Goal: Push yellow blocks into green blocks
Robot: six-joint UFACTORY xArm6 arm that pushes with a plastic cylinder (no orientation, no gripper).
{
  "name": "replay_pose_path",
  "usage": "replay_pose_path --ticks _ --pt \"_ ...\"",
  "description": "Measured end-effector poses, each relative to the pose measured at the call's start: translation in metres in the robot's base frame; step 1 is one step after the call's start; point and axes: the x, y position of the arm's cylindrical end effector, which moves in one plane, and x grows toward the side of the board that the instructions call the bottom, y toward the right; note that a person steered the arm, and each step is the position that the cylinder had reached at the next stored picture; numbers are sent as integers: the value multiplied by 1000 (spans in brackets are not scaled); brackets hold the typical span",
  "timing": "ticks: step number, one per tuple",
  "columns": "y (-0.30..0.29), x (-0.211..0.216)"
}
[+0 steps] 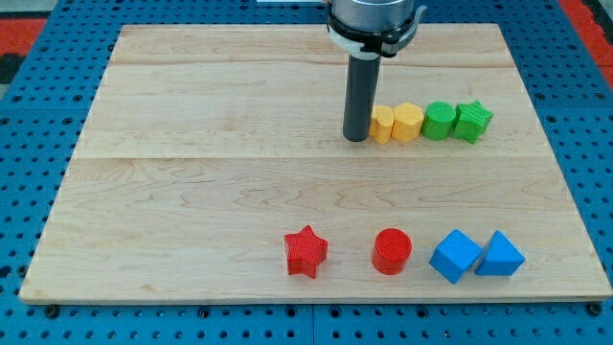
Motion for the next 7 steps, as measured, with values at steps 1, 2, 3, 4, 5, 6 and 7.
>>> replay_pose_path --ticks 1,2,3,4,5,6,7 --pt "-7 -7" --pt "-7 -6" --pt "0 -6" --pt "6 -6" --pt "9 -6" --pt "15 -6" --pt "18 -6"
